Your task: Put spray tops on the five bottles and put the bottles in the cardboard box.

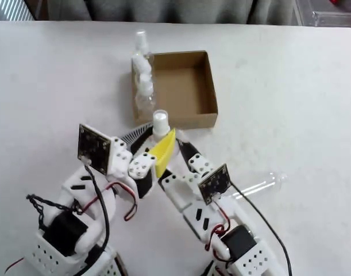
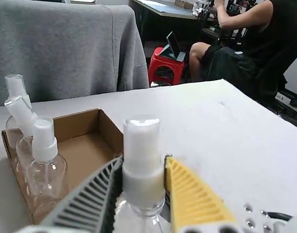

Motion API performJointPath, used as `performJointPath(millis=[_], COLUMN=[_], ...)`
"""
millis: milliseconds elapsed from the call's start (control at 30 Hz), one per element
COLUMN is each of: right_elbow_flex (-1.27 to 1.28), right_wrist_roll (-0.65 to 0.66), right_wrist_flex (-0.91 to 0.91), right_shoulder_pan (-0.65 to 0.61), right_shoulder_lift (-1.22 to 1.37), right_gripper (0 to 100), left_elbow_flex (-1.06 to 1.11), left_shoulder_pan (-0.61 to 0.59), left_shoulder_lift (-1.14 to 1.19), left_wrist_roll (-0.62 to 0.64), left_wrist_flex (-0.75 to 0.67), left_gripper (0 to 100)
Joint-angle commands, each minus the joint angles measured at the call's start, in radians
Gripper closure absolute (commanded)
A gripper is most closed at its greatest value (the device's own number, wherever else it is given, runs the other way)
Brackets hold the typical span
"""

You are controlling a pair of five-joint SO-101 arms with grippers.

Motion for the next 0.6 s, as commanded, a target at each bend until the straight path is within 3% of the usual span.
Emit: performJointPath(millis=[0, 400, 567], right_elbow_flex=[0.009, 0.009, 0.009], right_wrist_roll=[-0.011, -0.011, -0.011], right_wrist_flex=[0.001, 0.001, 0.001], right_shoulder_pan=[0.001, 0.004, 0.007], right_shoulder_lift=[-0.013, -0.013, -0.013], right_gripper=[98.2, 98.2, 98.2], left_elbow_flex=[0.0, 0.002, 0.003], left_shoulder_pan=[0.007, 0.007, 0.007], left_shoulder_lift=[-0.015, -0.015, -0.013], left_wrist_roll=[-0.011, -0.011, -0.005], left_wrist_flex=[-0.025, -0.038, -0.055], left_gripper=[98, 97, 84])
